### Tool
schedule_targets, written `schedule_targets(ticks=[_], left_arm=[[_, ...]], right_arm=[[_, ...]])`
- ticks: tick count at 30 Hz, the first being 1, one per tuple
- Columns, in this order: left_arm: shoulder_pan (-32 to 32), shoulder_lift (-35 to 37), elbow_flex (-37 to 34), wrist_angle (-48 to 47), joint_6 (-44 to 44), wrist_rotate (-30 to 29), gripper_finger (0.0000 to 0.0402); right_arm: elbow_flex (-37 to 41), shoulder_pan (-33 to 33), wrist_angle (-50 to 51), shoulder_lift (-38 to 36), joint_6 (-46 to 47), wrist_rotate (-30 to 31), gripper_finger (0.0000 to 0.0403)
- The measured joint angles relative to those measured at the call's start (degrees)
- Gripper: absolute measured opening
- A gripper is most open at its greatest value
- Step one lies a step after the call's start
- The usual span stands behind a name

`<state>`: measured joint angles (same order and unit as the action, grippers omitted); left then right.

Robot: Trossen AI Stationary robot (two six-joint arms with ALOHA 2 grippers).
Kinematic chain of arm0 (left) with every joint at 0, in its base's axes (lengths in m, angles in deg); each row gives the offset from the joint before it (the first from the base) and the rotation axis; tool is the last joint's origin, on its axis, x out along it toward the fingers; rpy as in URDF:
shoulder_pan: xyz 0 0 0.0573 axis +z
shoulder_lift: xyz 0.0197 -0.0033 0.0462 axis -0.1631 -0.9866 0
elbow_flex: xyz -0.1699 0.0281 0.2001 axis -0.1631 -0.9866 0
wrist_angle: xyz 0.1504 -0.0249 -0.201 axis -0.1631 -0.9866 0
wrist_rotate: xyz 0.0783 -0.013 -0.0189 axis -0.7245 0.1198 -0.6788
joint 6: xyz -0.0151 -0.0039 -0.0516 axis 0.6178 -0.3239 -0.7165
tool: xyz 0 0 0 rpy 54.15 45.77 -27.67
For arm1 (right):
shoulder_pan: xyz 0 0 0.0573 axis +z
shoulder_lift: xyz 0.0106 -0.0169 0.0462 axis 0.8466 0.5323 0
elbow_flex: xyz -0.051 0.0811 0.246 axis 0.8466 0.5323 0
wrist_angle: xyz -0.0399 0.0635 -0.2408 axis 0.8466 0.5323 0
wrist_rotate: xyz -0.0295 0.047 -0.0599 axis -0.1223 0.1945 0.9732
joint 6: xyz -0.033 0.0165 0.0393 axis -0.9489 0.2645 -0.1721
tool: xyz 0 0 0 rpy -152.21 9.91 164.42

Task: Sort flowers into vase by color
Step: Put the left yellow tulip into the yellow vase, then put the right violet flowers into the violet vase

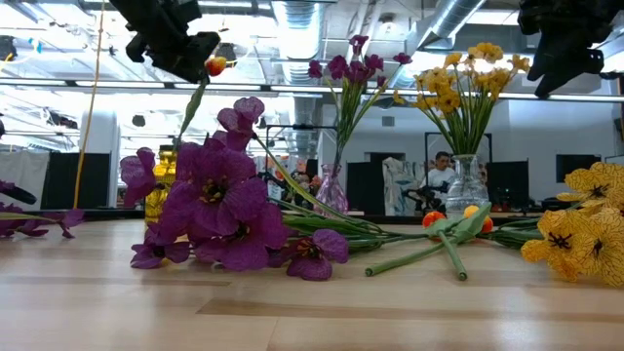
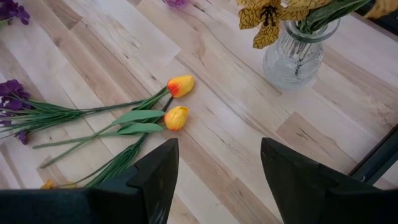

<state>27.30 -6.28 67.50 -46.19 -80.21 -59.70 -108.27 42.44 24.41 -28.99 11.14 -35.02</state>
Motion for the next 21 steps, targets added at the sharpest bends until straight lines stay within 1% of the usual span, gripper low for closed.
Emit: schedule_targets(ticks=[8,11,16,21], left_arm=[[0.0,6.3,0.0,-3.1,-0.5,5.8,0.0135],[0.0,8.7,0.0,-4.6,-0.6,10.0,0.0135],[0.0,12.1,0.0,-7.6,-0.6,19.5,0.0135],[0.0,13.7,0.0,-10.3,-0.6,27.1,0.0135]], right_arm=[[0.0,0.0,0.0,0.0,0.0,0.0,0.0256],[0.0,0.0,-0.3,0.0,0.0,-0.2,0.0256],[0.0,0.3,-3.6,0.0,-1.4,-0.8,0.0256],[0.0,3.5,-9.0,0.0,-3.1,-2.8,0.0256]])
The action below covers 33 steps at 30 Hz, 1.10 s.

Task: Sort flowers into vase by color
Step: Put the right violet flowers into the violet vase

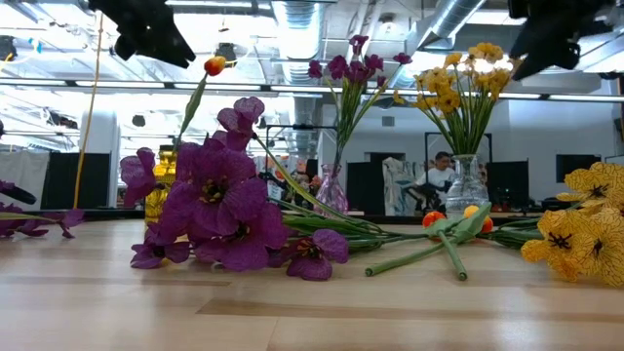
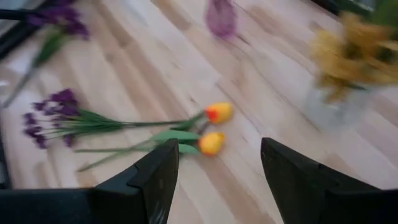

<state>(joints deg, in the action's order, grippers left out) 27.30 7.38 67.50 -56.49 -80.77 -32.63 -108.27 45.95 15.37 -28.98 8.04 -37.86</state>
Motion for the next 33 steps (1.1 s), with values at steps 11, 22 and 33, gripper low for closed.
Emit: schedule_targets(ticks=[11,22,33], left_arm=[[0.0,-0.1,0.0,-0.8,0.4,7.8,0.0135],[0.0,-0.1,0.0,-0.7,0.0,9.2,0.0135],[0.0,-1.4,0.0,-0.7,-2.5,9.2,0.0135]], right_arm=[[0.0,11.4,-8.4,6.0,-0.5,-0.3,0.0256],[0.0,23.0,-22.6,20.9,-14.9,0.6,0.0256],[0.0,28.5,-37.5,37.5,-26.7,0.8,0.0256]])
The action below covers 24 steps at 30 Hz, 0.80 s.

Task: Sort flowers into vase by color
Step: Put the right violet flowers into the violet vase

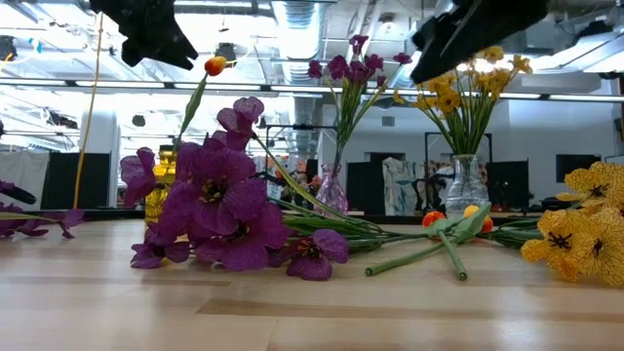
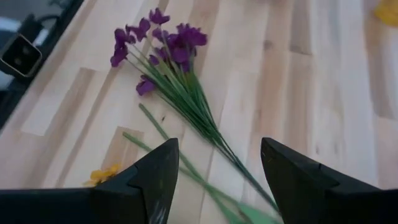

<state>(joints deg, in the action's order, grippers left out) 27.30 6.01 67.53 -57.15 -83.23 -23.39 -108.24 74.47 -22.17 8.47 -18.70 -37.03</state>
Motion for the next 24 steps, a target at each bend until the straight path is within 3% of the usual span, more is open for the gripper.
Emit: schedule_targets(ticks=[13,18,24], left_arm=[[0.0,-7.7,0.0,0.7,0.0,1.1,0.0135],[-0.3,-10.7,0.0,4.0,0.1,5.4,0.0135],[-3.2,-13.1,0.0,8.3,1.1,5.8,0.0135]], right_arm=[[0.0,0.1,-11.9,14.6,-3.9,0.1,0.0256],[0.0,0.1,-16.3,18.6,-6.3,0.1,0.0255],[0.0,0.1,-20.1,22.1,-8.6,0.0,0.0255]])
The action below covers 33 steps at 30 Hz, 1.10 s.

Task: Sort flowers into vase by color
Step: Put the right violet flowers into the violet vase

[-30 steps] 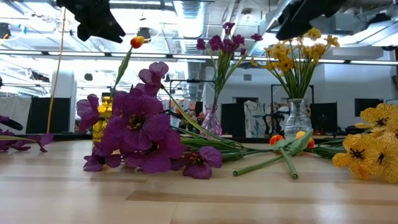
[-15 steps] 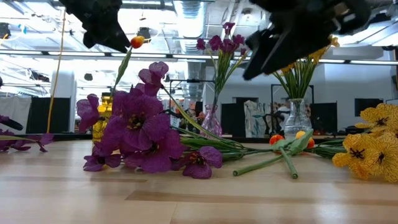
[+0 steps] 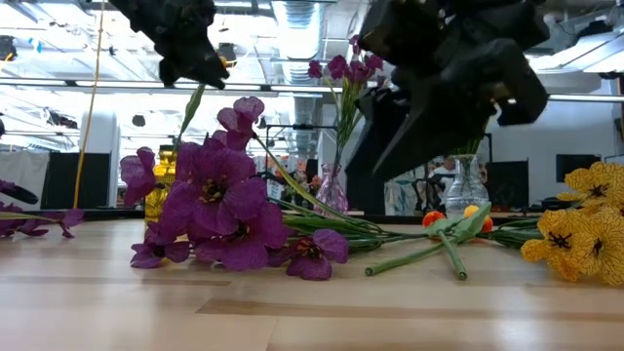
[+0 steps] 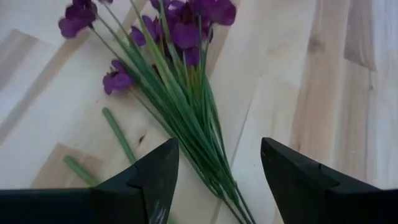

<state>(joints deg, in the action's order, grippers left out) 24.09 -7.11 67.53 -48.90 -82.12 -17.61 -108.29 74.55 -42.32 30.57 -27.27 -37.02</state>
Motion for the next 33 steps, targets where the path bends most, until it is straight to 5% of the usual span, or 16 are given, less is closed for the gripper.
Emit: schedule_targets(ticks=[16,29,33], left_arm=[[-9.9,0.0,0.0,5.2,-1.6,-1.0,0.0135],[-16.2,0.0,0.0,6.2,-2.6,-1.8,0.0135],[-17.3,0.0,0.0,7.2,-2.5,-1.9,0.0135]], right_arm=[[-0.8,-1.5,-3.6,9.4,2.0,-2.3,0.0247],[-0.9,-2.6,-2.4,8.7,2.8,-4.8,0.0066],[-0.9,-2.6,-2.2,8.6,3.6,-4.5,0.0039]])
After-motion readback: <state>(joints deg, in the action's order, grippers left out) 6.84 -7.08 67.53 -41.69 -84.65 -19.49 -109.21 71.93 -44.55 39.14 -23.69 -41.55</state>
